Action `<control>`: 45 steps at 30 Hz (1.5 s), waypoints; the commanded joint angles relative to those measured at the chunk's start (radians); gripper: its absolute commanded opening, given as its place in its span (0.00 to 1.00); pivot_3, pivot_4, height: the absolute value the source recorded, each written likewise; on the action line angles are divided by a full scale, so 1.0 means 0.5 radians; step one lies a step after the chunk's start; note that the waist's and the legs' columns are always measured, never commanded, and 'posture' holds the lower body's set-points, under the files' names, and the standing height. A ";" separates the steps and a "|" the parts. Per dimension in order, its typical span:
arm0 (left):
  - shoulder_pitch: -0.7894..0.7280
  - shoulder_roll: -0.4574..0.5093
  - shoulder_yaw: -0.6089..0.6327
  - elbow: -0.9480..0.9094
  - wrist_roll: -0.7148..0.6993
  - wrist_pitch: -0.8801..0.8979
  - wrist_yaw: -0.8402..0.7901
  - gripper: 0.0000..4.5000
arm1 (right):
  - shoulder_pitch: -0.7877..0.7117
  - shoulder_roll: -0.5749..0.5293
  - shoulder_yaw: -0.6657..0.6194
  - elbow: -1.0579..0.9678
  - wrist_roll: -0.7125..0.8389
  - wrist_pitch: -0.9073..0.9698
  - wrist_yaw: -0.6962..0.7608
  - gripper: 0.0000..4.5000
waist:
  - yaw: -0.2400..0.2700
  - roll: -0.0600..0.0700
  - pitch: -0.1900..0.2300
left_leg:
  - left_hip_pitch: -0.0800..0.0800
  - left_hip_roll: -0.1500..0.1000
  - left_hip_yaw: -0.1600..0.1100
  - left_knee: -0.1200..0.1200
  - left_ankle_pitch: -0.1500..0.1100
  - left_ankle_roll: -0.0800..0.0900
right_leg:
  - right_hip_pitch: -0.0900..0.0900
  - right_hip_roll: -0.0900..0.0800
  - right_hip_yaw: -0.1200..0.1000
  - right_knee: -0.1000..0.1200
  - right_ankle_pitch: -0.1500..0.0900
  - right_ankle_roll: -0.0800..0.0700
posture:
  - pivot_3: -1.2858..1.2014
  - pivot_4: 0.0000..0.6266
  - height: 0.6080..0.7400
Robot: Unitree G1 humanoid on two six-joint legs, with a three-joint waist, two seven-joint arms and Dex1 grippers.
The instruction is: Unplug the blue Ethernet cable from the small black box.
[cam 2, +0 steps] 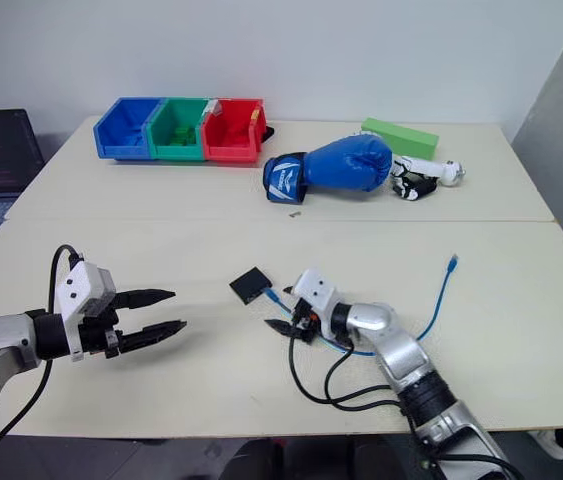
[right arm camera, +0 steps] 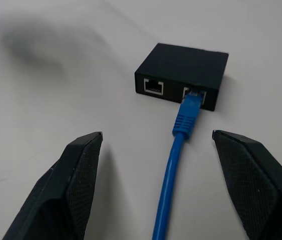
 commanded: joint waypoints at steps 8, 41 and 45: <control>0.022 -0.003 0.062 -0.040 -0.019 -0.006 0.022 0.72 | -0.054 0.106 -0.041 0.109 -0.098 0.078 -0.097 0.62 | -0.016 0.000 0.000 | 0.004 0.001 -0.001 -0.001 0.000 0.000 | 0.001 0.001 0.000 0.001 0.001 -0.002 | 0.52 0.24 1.00; -0.540 -0.416 -0.094 -0.139 -1.286 1.504 0.311 0.72 | -0.396 -0.766 -0.179 -0.500 0.105 -0.862 0.967 0.01 | -0.036 0.000 0.001 | 0.000 0.002 -0.004 0.002 0.000 0.000 | 0.002 -0.002 -0.002 0.001 0.001 -0.001 | 0.52 0.24 1.00; -0.555 -0.490 -0.055 -0.133 -1.428 1.579 0.444 0.72 | -0.425 -0.784 -0.195 -0.527 0.118 -0.838 1.023 0.01 | -0.034 0.000 0.001 | 0.000 0.004 -0.006 0.003 0.000 0.000 | 0.002 -0.003 0.000 0.001 0.001 -0.001 | 0.52 0.24 1.00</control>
